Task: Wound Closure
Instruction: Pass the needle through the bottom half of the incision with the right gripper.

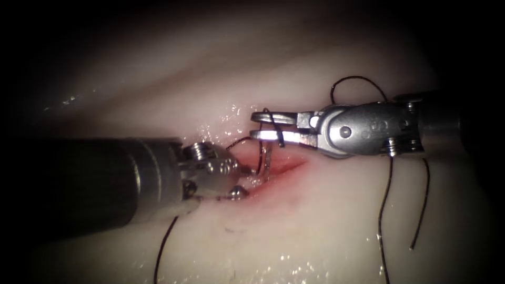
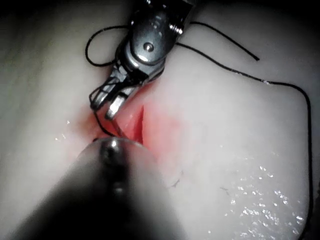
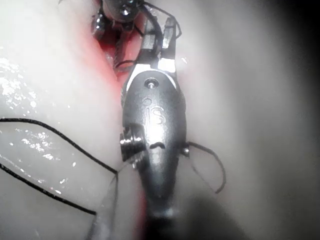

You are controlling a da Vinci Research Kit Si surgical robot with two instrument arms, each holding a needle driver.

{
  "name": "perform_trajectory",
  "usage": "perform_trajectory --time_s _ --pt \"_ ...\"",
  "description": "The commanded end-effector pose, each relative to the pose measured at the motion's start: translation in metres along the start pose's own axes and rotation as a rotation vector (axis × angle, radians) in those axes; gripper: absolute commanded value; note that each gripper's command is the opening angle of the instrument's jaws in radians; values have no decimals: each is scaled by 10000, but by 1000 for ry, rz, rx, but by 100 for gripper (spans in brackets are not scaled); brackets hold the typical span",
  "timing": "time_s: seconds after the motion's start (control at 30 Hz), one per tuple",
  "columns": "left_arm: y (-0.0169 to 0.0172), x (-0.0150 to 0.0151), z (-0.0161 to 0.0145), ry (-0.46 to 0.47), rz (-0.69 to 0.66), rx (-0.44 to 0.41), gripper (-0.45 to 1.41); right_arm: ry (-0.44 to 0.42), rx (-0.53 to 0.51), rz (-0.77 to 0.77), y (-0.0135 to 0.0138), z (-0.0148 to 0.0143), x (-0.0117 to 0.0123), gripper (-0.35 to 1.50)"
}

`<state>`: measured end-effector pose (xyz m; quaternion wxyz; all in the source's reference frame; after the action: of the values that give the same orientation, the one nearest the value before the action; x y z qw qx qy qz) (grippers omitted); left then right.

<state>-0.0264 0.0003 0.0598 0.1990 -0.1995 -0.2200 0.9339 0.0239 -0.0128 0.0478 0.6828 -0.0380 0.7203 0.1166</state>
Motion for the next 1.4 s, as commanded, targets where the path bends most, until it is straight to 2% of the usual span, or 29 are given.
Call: perform_trajectory --time_s 0.03,0.27,0.47,0.63,0.77,0.93,1.2,1.4 --pt "0 3 7 3 0 -1 41 -1 15 12 -6 6 -8 -35" --pt "4 4 4 3 -1 -6 39 -14 32 67 -5 -1 -7 -35" --pt "5 9 -4 50 -8 1 32 -1 32 203 7 1 -1 -35" --pt "5 17 -17 90 -21 36 27 -41 63 281 9 3 -4 -35" --pt "5 20 -22 86 -21 45 27 -46 61 316 13 5 -5 -35" --pt "9 25 -29 141 -16 62 27 -82 77 362 15 10 -7 -35" --pt "36 43 -71 184 23 140 29 -132 122 402 17 11 -9 -35" --pt "70 56 -94 207 52 211 29 -146 133 430 19 10 -11 -35"
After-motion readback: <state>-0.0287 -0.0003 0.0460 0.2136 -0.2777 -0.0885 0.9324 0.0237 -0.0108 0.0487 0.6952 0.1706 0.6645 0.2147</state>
